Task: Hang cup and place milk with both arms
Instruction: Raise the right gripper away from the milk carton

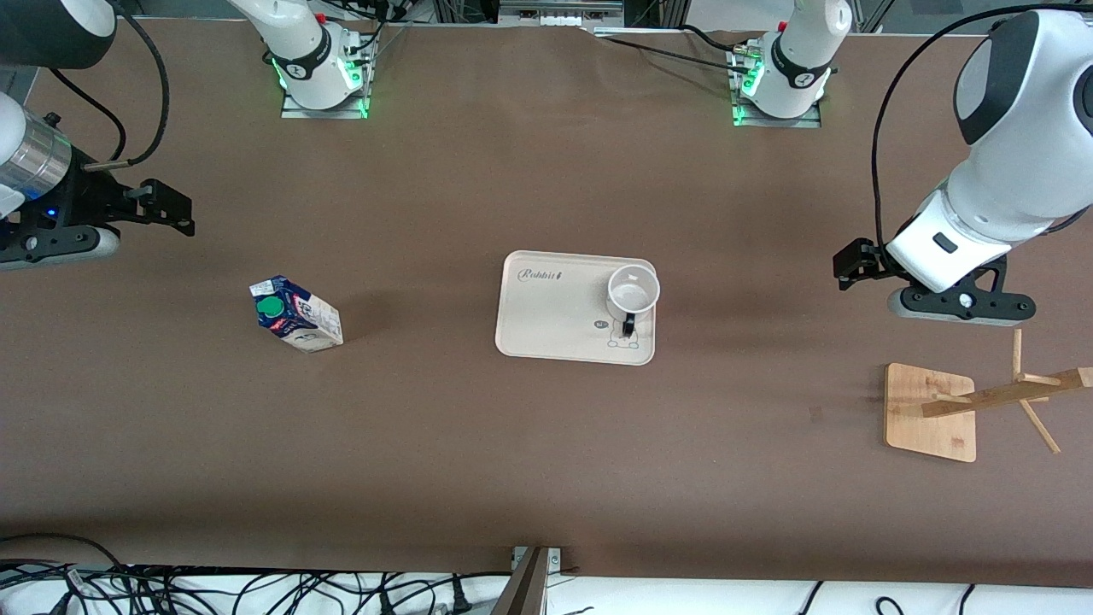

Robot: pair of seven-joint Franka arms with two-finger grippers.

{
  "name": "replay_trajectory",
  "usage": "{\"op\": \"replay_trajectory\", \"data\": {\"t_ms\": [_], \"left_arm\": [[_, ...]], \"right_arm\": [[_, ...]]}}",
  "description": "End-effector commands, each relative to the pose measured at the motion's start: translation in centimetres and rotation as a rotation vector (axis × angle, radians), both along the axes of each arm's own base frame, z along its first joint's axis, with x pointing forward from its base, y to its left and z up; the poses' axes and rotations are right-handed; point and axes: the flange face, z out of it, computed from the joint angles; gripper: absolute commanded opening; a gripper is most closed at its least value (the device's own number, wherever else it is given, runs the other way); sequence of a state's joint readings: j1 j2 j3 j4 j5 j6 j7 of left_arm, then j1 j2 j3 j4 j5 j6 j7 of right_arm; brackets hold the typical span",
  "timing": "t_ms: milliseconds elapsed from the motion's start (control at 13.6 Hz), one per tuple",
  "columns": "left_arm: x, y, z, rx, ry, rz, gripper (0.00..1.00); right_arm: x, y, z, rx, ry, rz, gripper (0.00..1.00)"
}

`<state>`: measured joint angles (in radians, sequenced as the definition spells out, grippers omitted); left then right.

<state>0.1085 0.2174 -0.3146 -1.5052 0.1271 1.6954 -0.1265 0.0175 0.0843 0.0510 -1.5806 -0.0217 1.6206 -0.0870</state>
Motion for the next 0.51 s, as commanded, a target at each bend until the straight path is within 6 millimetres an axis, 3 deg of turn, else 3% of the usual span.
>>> {"op": "replay_trajectory", "data": {"t_ms": [0,73,220,294,441], "left_arm": [[-0.5,-0.7,-0.4,0.009,0.045,-0.009,1.0],[-0.9,-1.0,-0.5,0.011,0.072,-0.008,1.0],[-1.3,-3.5,-1.0,-0.066,0.108,-0.013,1.0],[-1.1,-4.2,-2.3,-0.101,0.138,-0.014,1.0],[-1.1,-8.0,-4.8,-0.12,0.168,-0.044,1.0]], "right_arm": [[-0.4,-0.3,0.3,-0.015,-0.015,-0.003,1.0],[-0.3,-0.3,0.3,-0.015,-0.022,-0.003,1.0],[-0.1,-0.2,0.5,-0.014,-0.035,-0.001,1.0],[-0.1,-0.2,0.6,-0.013,-0.038,-0.001,1.0],[-0.1,-0.3,0.5,-0.014,-0.036,-0.003,1.0]]}}
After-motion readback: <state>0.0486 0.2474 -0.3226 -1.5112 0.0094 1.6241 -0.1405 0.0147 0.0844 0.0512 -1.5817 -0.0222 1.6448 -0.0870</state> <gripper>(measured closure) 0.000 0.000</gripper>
